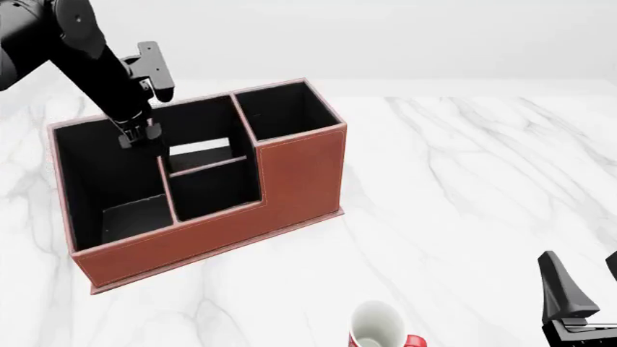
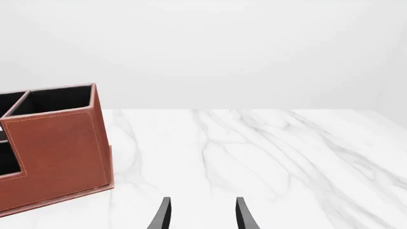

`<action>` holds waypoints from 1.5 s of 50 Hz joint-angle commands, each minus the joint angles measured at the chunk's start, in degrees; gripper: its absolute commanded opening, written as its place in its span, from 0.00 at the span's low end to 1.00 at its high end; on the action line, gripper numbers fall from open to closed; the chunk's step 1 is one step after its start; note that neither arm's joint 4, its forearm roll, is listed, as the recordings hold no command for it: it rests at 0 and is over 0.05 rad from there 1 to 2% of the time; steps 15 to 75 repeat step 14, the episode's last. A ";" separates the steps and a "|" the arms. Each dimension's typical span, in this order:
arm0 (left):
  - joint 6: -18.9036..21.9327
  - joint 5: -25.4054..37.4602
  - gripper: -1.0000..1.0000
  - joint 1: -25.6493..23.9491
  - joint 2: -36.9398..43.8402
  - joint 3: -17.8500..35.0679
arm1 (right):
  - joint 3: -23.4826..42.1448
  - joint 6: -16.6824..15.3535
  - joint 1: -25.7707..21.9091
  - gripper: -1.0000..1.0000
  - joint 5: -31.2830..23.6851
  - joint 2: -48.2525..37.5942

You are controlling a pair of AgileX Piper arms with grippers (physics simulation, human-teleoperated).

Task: Pick up the book and place it in the front compartment of the caddy.

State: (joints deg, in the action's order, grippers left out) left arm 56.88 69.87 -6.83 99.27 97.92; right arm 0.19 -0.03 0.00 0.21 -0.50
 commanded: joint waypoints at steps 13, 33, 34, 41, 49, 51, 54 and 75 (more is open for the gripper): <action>-5.02 0.03 1.00 -4.87 -9.77 -2.88 | 0.00 0.01 0.01 1.00 -0.04 0.06; -5.02 0.03 1.00 -4.87 -9.77 -2.87 | 0.00 0.01 0.01 1.00 -0.04 0.06; -5.02 0.03 1.00 -4.87 -9.77 -2.87 | 0.00 0.01 0.01 1.00 -0.04 0.06; -5.02 0.03 1.00 -4.87 -9.77 -2.87 | 0.00 0.01 0.01 1.00 -0.04 0.06; -5.02 0.03 1.00 -4.87 -9.77 -2.87 | 0.00 0.01 0.01 1.00 -0.04 0.06; -5.02 0.03 1.00 -4.87 -9.77 -2.87 | 0.00 0.01 0.01 1.00 -0.04 0.06; -5.02 0.03 1.00 -4.87 -9.77 -2.87 | 0.00 0.01 0.01 1.00 -0.04 0.06; -5.02 0.03 1.00 -4.87 -9.77 -2.87 | 0.00 0.01 0.01 1.00 -0.04 0.06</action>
